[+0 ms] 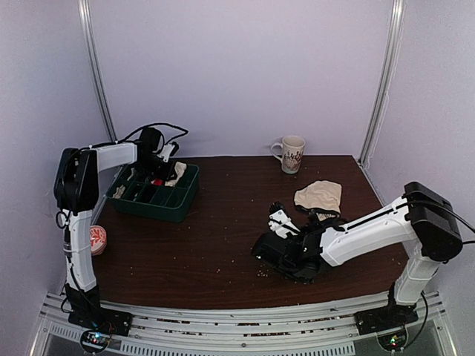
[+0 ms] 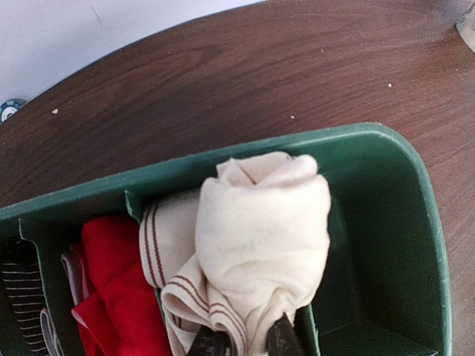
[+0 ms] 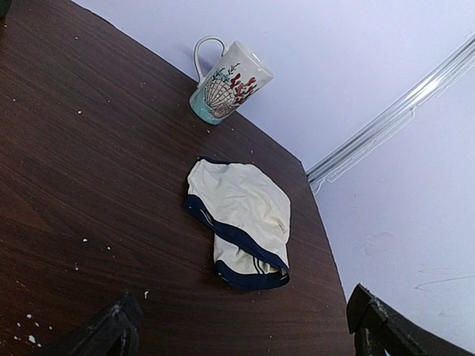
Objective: Roll the underwear
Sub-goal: Place the underwear in the storage box.
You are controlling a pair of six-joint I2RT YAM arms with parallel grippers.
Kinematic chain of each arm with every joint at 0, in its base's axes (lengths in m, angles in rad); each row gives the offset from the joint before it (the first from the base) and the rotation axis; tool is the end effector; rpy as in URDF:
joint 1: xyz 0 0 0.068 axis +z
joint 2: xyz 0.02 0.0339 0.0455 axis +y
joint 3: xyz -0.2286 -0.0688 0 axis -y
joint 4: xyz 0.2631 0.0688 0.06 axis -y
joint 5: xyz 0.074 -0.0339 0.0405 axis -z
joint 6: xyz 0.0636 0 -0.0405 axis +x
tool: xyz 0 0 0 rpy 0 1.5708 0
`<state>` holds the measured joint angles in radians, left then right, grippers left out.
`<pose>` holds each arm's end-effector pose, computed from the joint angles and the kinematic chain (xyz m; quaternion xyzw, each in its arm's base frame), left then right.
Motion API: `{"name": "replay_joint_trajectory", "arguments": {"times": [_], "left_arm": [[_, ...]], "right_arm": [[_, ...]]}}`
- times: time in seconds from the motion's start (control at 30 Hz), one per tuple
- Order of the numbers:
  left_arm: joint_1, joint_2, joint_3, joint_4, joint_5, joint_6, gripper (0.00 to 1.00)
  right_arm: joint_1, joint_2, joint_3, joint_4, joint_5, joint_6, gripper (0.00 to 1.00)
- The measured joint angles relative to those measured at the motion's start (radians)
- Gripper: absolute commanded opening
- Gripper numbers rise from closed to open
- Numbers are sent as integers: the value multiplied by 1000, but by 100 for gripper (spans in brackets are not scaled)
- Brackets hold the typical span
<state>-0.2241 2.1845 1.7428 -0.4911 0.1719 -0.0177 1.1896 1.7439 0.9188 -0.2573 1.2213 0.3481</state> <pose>0.4817 -0.1210 0.1324 0.1242 0.9382 -0.1186 0.3003 0.1771 0.2812 0.1015 -0.1982 0.7823 -0.2622 0.5292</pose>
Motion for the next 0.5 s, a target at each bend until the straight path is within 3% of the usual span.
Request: {"name": "replay_joint_trajectory", "arguments": {"times": [0.5], "left_arm": [[-7,5,-67,43,-57,-19,0]], "right_arm": [[5,50,31,-43,37,23,100]]}}
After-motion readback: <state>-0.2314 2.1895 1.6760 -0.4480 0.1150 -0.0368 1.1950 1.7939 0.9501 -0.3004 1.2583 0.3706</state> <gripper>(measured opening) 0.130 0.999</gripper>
